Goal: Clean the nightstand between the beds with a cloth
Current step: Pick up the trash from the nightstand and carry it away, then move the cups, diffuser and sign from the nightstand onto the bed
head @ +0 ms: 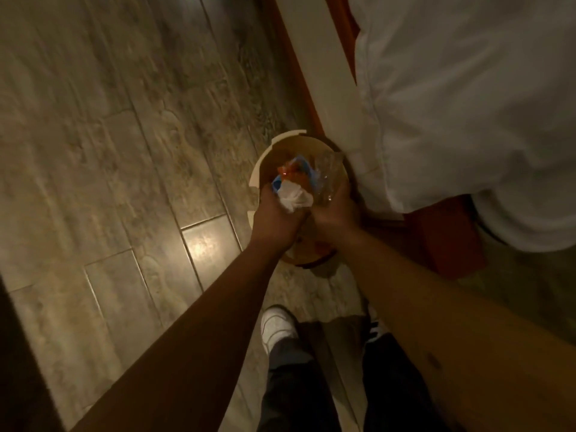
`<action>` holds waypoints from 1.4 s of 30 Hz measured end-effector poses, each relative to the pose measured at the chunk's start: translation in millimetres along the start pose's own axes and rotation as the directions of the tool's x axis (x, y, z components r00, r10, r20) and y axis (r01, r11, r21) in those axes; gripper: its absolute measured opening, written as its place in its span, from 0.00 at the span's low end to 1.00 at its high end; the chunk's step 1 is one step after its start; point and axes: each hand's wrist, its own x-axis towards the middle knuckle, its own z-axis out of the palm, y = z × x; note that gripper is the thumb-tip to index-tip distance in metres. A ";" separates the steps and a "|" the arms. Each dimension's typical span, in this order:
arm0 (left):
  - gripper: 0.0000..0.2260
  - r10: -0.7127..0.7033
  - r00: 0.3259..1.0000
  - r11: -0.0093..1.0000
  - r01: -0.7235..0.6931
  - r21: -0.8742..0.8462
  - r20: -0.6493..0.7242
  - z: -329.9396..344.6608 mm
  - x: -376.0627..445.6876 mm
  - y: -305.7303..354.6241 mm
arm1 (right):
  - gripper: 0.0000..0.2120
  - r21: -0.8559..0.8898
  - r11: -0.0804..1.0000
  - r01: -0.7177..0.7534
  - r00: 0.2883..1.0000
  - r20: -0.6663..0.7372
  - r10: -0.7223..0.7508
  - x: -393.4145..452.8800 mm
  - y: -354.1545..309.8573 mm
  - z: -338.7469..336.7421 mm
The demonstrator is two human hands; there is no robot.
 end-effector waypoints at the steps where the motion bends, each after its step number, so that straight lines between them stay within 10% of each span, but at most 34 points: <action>1: 0.34 -0.001 1.000 1.000 0.001 -0.003 0.014 -0.6 0.7 0.3 | 0.41 -0.022 0.999 -0.026 0.999 0.021 0.026 1.8 0.8 0.1; 17: 0.23 0.111 0.990 0.955 -0.082 0.286 -0.088 -45.7 -82.0 58.8 | 0.09 -0.028 0.970 0.242 0.943 0.244 -0.228 -88.7 -30.4 -87.8; 22: 0.26 0.127 0.992 0.881 -0.115 0.459 0.006 -79.6 -156.0 123.5 | 0.15 -0.145 0.949 0.281 0.860 0.477 -0.182 -175.0 -77.8 -147.4; 32: 0.25 0.368 0.918 0.769 -0.389 0.507 0.147 -116.2 -318.0 302.8 | 0.20 -0.394 0.826 0.404 0.894 0.360 -0.266 -325.9 -151.8 -314.9; 42: 0.34 0.542 0.639 0.170 -0.720 0.673 0.546 -17.5 -419.2 463.9 | 0.33 -0.390 0.909 0.148 0.963 -0.152 -0.222 -417.3 -90.5 -498.3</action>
